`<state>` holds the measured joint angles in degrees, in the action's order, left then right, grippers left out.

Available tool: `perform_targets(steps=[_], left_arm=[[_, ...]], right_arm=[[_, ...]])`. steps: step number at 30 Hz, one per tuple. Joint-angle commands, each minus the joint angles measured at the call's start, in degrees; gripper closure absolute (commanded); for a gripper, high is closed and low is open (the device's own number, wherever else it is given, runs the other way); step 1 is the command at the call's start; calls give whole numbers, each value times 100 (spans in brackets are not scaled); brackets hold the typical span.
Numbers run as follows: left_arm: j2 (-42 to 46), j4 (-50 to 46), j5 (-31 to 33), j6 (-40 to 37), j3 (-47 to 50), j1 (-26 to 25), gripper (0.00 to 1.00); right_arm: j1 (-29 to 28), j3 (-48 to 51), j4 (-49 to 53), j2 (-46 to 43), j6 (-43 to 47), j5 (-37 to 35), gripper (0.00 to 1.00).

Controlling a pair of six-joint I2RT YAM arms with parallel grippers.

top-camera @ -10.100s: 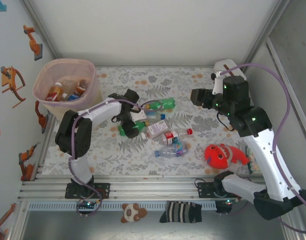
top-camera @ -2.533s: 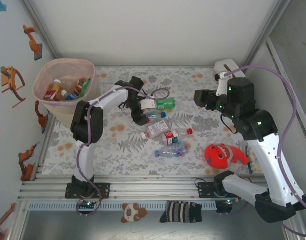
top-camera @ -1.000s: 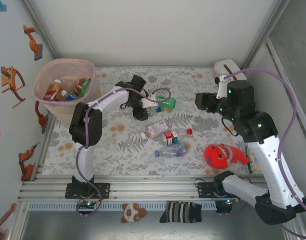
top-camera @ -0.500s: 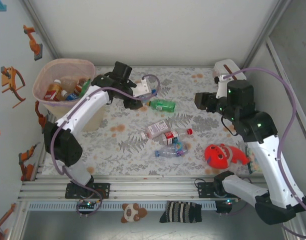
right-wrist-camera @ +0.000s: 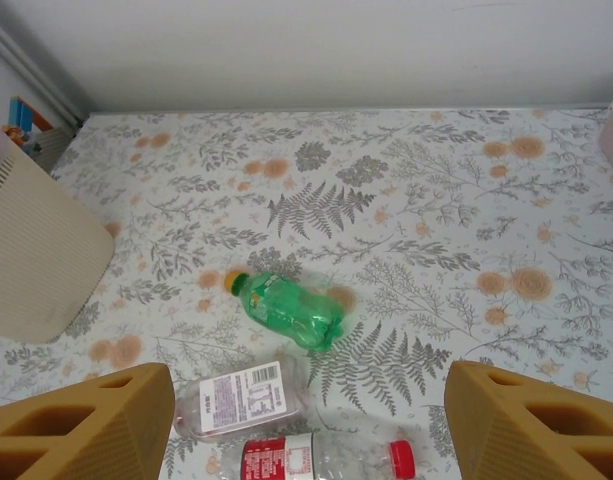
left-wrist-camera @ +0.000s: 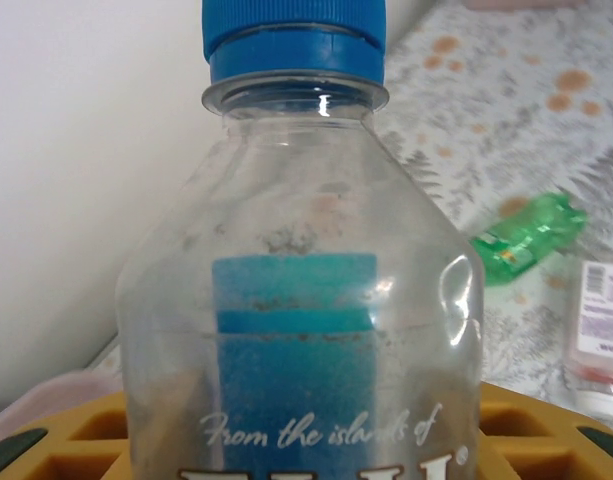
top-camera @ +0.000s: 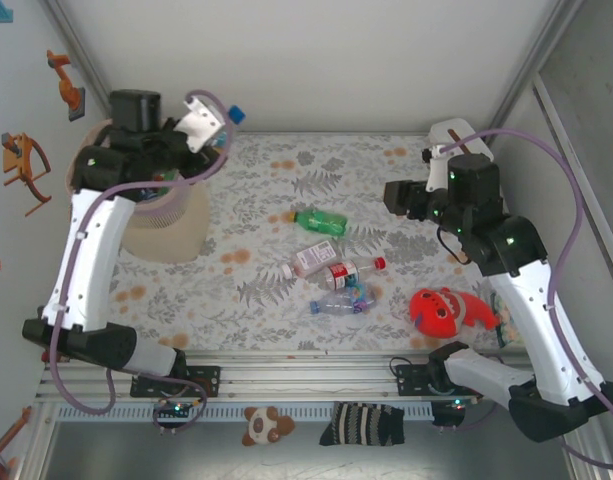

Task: Put the plastic bottles in the bin

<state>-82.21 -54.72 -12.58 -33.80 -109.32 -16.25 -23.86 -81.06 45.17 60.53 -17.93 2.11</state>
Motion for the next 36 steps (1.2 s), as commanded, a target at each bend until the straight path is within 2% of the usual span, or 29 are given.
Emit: perform_targets(steps=[1, 4, 6, 9, 18, 28, 36], left_arm=[[139, -380, 50, 451, -319, 432, 51], [162, -521, 316, 603, -460, 850, 51], [125, -655, 769, 688, -552, 1102, 52], [100, -745, 1119, 822, -541, 1492, 52], [-221, -643, 1981, 943, -166, 2262, 52], [-613, -334, 2228, 803, 454, 2366, 51], [-1053, -207, 2686, 699, 611, 2385, 51]], right_arm=[[3, -14, -166, 20, 73, 72, 29], [4, -7, -193, 37, 54, 88, 29], [4, -29, -202, 63, 48, 105, 30], [4, -41, -219, 81, 50, 112, 30], [4, -275, -220, 290, 54, 192, 29], [4, -577, -170, 561, 53, 298, 30], [1, -752, -49, 717, 43, 324, 30]])
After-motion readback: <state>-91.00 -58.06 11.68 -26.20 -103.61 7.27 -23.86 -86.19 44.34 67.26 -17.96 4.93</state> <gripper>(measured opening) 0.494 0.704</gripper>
